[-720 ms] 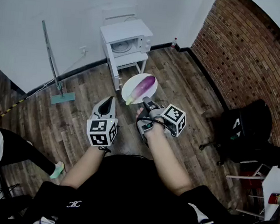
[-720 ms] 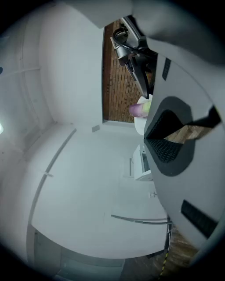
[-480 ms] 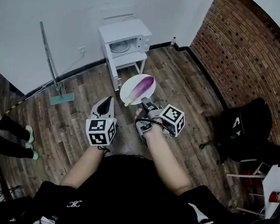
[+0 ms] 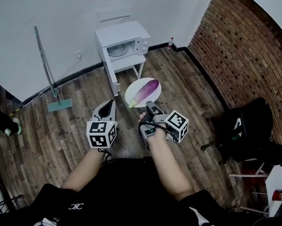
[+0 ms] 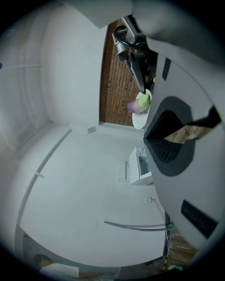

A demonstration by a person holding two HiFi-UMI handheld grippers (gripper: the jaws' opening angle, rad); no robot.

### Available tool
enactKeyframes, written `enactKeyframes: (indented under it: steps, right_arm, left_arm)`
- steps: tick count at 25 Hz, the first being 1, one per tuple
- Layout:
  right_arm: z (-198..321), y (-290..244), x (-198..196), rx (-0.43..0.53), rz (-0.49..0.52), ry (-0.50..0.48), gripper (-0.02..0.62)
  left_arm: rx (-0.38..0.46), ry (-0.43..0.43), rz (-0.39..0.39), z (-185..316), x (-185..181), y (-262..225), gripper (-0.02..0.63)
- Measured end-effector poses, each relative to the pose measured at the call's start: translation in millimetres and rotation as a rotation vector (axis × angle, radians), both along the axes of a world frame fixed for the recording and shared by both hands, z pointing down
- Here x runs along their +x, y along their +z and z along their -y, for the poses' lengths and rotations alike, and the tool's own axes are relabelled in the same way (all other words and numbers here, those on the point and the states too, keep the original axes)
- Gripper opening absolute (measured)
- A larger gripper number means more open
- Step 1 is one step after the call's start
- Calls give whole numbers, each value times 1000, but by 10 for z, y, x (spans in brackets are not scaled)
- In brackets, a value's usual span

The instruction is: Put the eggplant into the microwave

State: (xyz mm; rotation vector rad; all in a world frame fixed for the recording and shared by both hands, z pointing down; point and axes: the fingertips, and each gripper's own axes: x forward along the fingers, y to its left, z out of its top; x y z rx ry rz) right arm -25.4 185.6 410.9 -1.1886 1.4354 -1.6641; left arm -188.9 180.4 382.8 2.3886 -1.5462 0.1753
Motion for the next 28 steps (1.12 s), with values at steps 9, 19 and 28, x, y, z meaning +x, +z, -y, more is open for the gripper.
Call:
enactKeyframes:
  steps: [9,19,28]
  right_arm:
    - [416,135,85,5,32,-33,23]
    - [1624,188,649,8,21,-102,23]
    - [2726,121,980,24,-20,-250,23]
  left_arm:
    - [-26,23,20,458,136,156,-2]
    - [-43,-36,30,1530,641,213,-2]
    - [-31,-118,39,2431,1104,90,-2]
